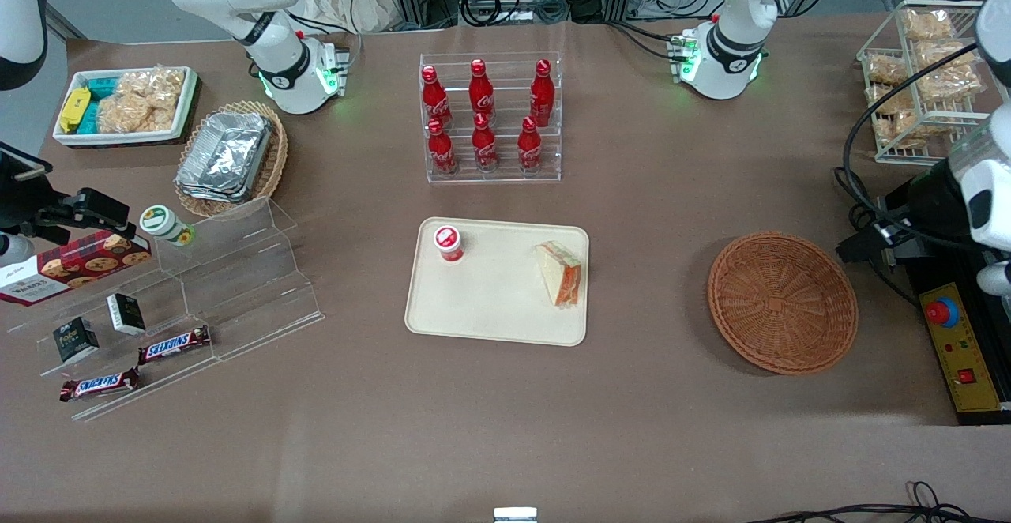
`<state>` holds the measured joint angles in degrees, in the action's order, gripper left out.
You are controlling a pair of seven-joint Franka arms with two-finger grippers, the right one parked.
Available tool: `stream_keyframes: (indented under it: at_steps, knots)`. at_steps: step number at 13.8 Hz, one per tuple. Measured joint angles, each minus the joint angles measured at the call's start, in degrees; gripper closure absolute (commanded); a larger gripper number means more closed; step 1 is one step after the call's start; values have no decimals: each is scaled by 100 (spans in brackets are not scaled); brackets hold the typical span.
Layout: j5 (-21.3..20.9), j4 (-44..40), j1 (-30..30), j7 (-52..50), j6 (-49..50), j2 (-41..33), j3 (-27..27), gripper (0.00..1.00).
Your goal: Place sandwich from basket to tray
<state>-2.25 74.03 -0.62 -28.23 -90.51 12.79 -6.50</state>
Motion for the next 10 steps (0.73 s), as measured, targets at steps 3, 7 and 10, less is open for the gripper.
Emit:
stream_keyframes:
  at_steps: [3,7,10]
  knots:
    - [17,159,18,1016,79,-136,369,0]
    - [225,953,362,1900,96,-885,1168,0]
    - [219,1543,490,1930,52,-1427,1278,0]
